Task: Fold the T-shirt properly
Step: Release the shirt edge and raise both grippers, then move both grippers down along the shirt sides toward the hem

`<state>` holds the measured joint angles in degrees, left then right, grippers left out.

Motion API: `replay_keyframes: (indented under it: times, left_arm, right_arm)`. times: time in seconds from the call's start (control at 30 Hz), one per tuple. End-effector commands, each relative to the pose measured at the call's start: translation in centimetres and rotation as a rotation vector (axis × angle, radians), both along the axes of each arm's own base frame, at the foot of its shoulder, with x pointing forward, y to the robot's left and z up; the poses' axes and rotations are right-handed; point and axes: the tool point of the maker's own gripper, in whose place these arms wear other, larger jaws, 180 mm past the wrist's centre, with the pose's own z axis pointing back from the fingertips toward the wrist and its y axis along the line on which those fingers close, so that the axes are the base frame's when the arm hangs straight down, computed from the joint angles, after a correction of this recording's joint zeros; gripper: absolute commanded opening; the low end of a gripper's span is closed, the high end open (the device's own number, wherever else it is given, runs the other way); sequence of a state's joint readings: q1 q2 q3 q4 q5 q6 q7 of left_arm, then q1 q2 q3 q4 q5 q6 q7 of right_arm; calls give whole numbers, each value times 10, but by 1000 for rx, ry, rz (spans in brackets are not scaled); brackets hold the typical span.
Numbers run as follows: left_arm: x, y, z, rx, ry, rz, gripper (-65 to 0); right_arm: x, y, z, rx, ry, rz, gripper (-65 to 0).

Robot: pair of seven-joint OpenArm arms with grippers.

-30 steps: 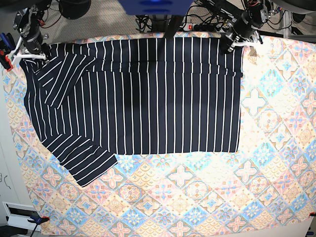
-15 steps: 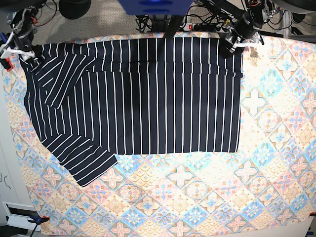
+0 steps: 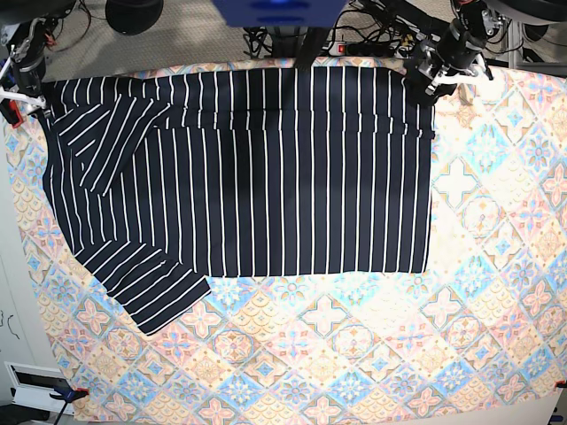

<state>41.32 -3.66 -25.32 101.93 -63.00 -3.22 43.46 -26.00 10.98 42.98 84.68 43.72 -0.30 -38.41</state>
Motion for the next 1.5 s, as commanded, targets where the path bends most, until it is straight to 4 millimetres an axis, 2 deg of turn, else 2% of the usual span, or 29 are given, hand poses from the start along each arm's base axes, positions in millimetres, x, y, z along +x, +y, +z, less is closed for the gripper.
replay_keyframes:
  times: [0.0,0.1,0.2,0.33,0.5,0.77,0.93,1.0,1.23,1.37,1.47]
  left_arm:
    - [2,1,8,12,-23,-10,-408]
    - [11,0,16,19,-55,-19,-410]
    - [32,0,24,25,-107,-22,-410]
    - [68,6,40,51,-191,-48,-412]
    - [113,14,65,83,-302,-68,-413]
    - [172,38,45,76,-276,-58,-411]
    - [212,51,46,90,-289,-38,-409]
    - [226,54,50,106,-296,-35,-408]
    - [272,61,40,119,-253,-20,-408]
    - [291,63,39,136,-242,-10,-408]
    - [298,54,31,137,-217,-17,-408]
  right_arm:
    - [8,-10,16,-47,-31,12,-297]
    - [18,-10,27,-70,-59,31,-297]
    - [39,-6,46,-100,-114,64,-297]
    - [76,15,52,-54,-131,160,-297]
    - [111,41,51,9,-141,249,-297]
    - [167,77,66,-2,-170,435,-297]
    - [193,94,77,-11,-202,503,-297]
    - [200,99,78,-11,-203,524,-297]
    - [209,109,59,37,-171,537,-297]
    - [209,111,56,44,-164,542,-297]
    - [209,111,56,44,-164,541,-297]
